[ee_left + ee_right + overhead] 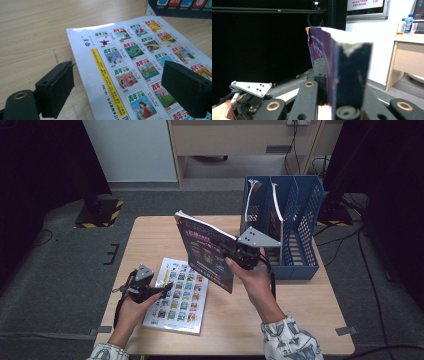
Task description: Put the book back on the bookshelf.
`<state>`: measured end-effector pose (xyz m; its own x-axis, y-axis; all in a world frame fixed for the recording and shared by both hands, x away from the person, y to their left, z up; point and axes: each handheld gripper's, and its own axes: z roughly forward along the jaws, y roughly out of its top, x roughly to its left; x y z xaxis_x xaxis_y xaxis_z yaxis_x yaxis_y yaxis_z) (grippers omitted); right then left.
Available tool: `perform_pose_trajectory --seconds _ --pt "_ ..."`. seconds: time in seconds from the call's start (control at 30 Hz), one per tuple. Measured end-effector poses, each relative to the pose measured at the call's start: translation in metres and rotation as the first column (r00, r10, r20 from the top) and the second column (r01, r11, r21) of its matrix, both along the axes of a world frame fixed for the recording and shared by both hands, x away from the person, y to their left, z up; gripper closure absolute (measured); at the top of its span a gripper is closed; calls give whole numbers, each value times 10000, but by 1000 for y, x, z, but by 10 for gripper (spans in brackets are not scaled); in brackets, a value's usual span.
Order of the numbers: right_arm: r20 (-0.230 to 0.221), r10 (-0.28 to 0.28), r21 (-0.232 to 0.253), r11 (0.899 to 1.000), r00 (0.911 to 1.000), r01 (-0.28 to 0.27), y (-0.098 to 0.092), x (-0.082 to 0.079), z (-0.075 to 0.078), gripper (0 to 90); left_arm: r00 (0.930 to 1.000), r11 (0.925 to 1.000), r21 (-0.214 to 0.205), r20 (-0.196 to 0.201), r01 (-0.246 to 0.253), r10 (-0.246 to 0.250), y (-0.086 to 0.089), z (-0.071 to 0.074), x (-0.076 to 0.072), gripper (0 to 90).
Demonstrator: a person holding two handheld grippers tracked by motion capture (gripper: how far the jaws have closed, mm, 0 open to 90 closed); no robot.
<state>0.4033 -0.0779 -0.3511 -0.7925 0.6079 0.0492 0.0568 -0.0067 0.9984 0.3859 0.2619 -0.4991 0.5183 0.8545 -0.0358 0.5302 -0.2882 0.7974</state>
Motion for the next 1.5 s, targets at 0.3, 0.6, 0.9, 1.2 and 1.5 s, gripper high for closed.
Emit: perform_pose_trajectory --seconds 0.3,0.6,0.9,1.2,1.5 --pt "-48 -162 -65 9998 9999 162 -16 -5 2 839 9998 9999 31 -152 -102 102 0 -1 0 54" --pt "-62 -228 -104 9997 9997 228 -30 -10 5 839 9997 9998 24 -124 -200 200 0 -2 -2 49" --pt "-116 -455 -235 9987 9989 452 -50 -17 2 839 9997 9997 -4 -103 -238 238 1 -2 -2 49" --pt "-194 -342 -467 9984 9992 333 -57 -25 -2 839 9995 9995 -36 -52 -317 316 2 -1 -3 49" --pt "-272 -363 -572 9978 9990 347 -68 -29 -6 838 9994 9994 1 -34 -339 339 2 -1 -3 49"
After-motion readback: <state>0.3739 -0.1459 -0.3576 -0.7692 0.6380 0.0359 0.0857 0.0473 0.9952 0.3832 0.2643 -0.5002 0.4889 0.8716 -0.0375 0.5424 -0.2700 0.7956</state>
